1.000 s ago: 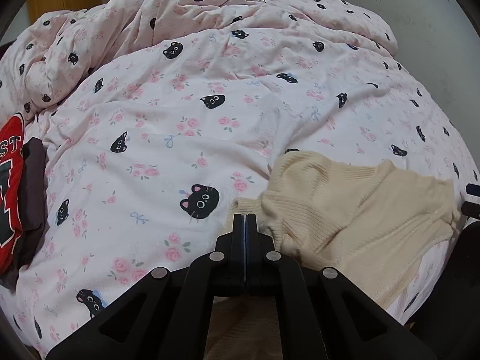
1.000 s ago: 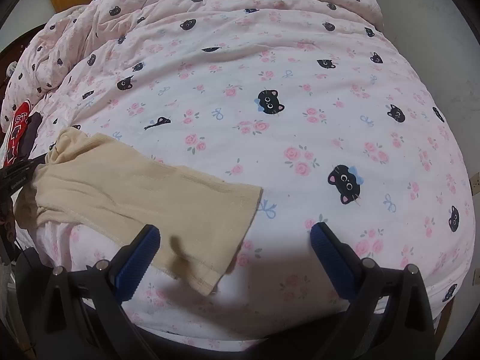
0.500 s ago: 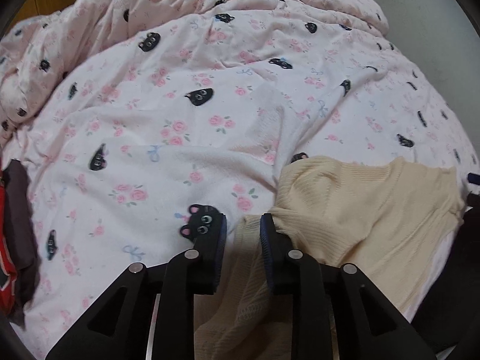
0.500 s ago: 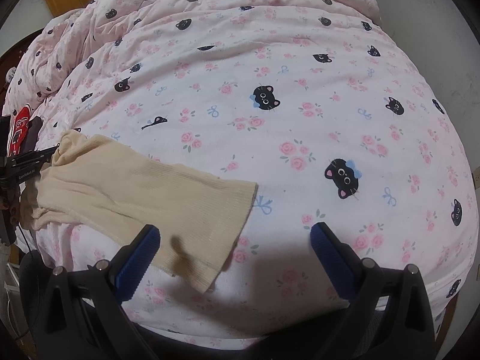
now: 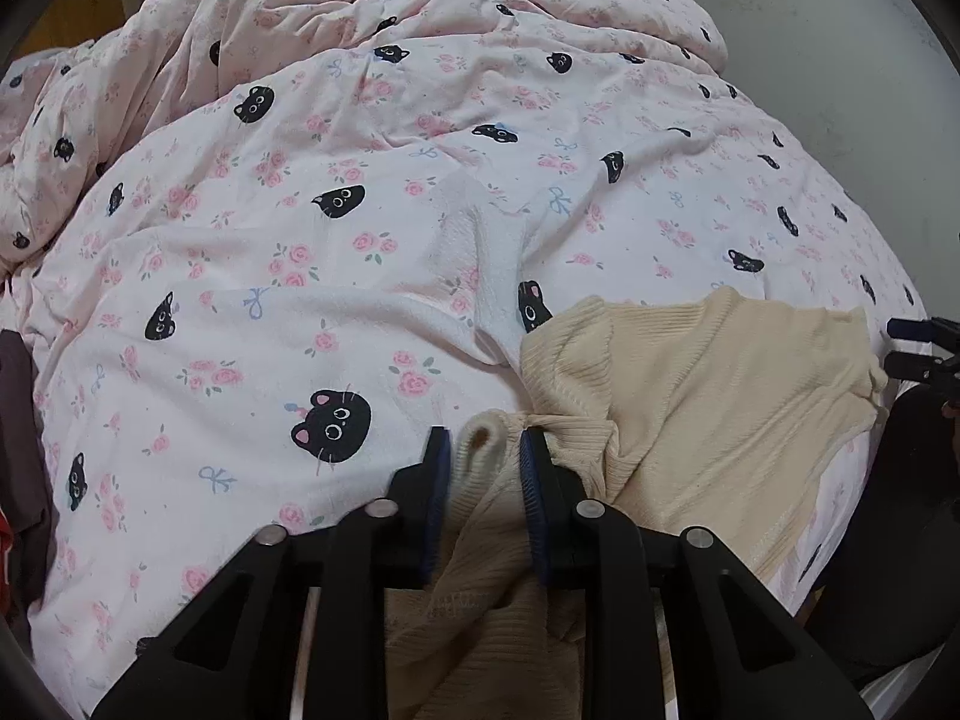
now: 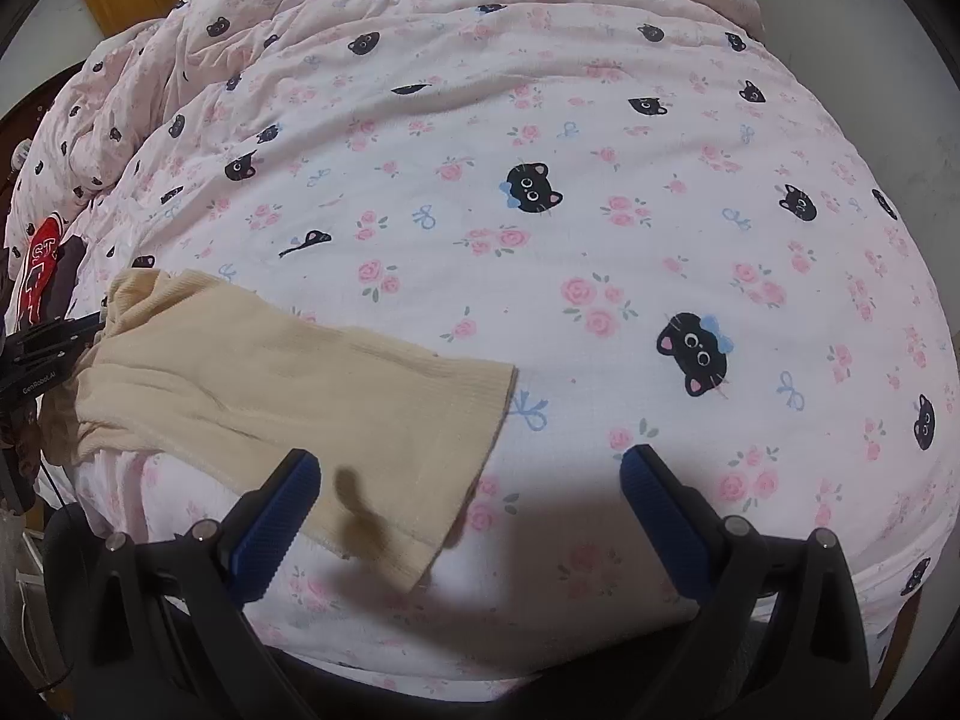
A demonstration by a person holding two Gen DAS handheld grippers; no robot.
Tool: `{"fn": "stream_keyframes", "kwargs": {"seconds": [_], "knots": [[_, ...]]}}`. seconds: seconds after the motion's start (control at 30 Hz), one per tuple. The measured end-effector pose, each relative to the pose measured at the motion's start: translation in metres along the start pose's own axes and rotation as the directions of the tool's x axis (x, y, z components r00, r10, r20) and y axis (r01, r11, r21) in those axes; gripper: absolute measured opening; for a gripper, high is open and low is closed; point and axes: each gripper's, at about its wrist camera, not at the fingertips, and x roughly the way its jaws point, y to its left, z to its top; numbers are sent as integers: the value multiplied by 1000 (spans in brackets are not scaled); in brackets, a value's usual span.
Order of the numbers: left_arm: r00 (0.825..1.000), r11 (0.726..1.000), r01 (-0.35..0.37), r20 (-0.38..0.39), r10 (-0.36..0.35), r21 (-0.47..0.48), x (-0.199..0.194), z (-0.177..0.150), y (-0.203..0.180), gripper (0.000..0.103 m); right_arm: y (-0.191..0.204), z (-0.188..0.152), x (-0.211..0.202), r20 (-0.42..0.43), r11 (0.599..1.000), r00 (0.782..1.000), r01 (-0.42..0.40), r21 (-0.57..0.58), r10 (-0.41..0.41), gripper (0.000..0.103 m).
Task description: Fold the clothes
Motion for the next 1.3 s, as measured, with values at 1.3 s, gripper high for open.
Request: {"fn": "stream_keyframes", "kwargs": {"seconds": [1.3], "knots": [[967, 974, -47, 236, 100, -220, -95, -20, 49, 5, -11, 29, 27, 1, 985, 985, -173, 10, 173, 82]]}}
